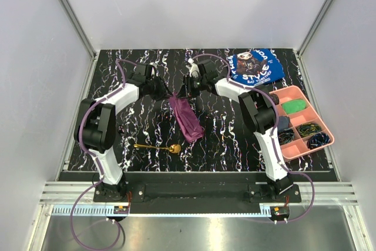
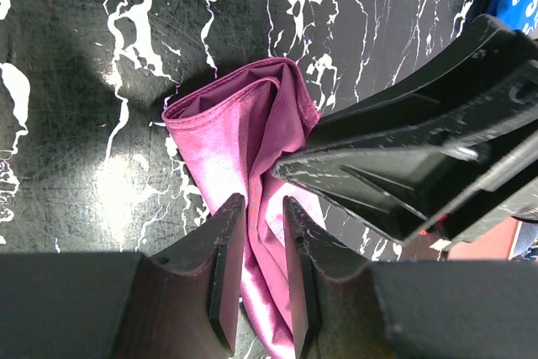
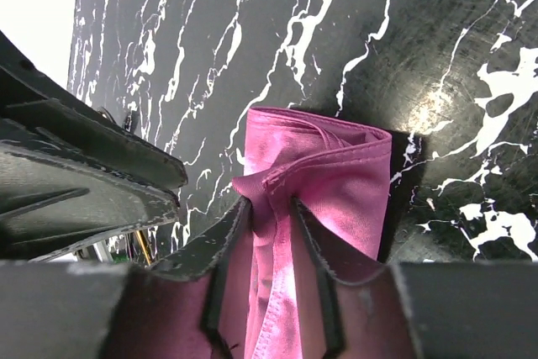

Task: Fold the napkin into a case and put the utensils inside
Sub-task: Fold the 2/3-rectangle-folded napkin at the center of the board.

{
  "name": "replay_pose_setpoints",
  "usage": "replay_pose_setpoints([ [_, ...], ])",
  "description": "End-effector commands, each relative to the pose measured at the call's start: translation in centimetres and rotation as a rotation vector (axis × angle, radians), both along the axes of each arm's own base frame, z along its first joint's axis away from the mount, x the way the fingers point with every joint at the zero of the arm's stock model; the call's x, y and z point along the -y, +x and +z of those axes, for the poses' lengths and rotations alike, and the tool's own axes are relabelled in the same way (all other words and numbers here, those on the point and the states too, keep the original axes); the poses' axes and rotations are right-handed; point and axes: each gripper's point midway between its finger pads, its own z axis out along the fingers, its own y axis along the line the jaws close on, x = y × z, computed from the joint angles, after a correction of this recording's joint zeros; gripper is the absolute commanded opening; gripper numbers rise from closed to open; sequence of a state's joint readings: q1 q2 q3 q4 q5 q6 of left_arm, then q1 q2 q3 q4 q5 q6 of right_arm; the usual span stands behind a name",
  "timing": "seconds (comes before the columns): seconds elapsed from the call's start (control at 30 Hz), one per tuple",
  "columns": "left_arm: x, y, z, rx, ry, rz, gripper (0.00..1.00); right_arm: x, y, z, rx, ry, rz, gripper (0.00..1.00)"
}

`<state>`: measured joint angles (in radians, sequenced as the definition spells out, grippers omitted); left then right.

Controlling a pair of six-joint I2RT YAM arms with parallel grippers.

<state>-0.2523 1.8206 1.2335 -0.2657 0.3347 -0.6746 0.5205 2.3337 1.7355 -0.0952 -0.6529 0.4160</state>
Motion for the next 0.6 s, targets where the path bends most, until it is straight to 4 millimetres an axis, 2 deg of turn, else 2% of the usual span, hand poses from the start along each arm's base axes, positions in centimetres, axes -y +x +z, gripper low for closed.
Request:
replay_pose_setpoints([
  [0.0, 0.2, 0.8, 1.6, 0.066, -0.017, -0.012, 0.3, -1.3, 0.6, 2.4, 0.056, 0.041, 0.026, 0.28],
  [0.03, 0.1, 0.9, 1.7, 0.072, -0.012, -0.016, 0.31, -1.3, 0.6, 2.3, 0.057, 0.041, 0.027, 0.23],
  [0.07, 0.1, 0.9, 1.7, 0.074, -0.01, -0.016, 0.33, -1.3, 0.6, 2.3, 0.054, 0.041, 0.028, 0.1],
  [0.17, 0.1, 0.9, 1.8, 0.085, 0.003, -0.024, 0.38, -1.1, 0.7, 2.8, 0.062, 0.04, 0.023, 0.0],
  [0.23, 0.4, 0.9, 1.5, 0.087, 0.017, -0.035, 0.41, -0.8, 0.5, 2.9, 0.058, 0.024, 0.02, 0.0],
  [0.27, 0.4, 1.0, 1.5, 0.092, 0.026, -0.037, 0.41, -0.6, 0.5, 3.7, 0.066, 0.024, 0.02, 0.0],
  [0.43, 1.1, 1.3, 0.7, 0.109, 0.087, -0.053, 0.28, 1.3, 0.1, 4.9, 0.051, 0.017, 0.009, 0.0],
  [0.57, 1.4, 1.7, -0.3, 0.106, 0.12, -0.058, 0.27, 2.2, -0.3, 5.2, 0.047, 0.013, 0.009, 0.0],
])
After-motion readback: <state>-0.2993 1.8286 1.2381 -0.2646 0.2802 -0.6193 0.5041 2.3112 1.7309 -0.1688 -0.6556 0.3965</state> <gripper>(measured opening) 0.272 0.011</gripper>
